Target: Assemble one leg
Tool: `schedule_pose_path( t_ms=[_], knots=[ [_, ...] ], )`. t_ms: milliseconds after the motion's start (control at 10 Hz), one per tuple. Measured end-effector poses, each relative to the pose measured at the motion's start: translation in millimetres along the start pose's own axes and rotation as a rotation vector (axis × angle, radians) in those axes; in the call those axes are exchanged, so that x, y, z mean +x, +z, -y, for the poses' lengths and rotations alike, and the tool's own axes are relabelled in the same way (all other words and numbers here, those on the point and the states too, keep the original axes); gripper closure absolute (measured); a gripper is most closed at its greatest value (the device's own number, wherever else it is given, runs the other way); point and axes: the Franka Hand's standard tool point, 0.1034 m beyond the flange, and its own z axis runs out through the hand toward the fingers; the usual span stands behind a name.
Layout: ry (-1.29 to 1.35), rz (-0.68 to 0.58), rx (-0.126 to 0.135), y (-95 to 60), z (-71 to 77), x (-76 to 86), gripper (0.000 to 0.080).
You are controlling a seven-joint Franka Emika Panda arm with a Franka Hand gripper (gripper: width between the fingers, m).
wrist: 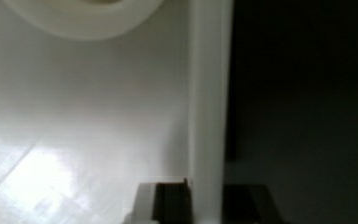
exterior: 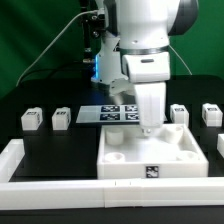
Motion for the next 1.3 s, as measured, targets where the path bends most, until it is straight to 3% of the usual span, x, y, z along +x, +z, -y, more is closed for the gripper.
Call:
schedule_pose_path(
  t_ms=[400, 600, 900, 1200, 1300],
  knots=[
    [0.007, -0.013, -0.02, 2.2, -23.7, 36.2, 0.0739],
    [0.053, -0.012, -0.021, 2.2, -30.8, 38.8, 0.0739],
    [0.065, 0.003, 0.012, 2.3, -31.3, 38.7, 0.0739],
    [0.06, 0.004, 0.01, 2.1, -31.5, 38.0, 0.0739],
    [0.06, 0.004, 0.01, 2.3, -31.5, 37.7, 0.0664]
  ],
)
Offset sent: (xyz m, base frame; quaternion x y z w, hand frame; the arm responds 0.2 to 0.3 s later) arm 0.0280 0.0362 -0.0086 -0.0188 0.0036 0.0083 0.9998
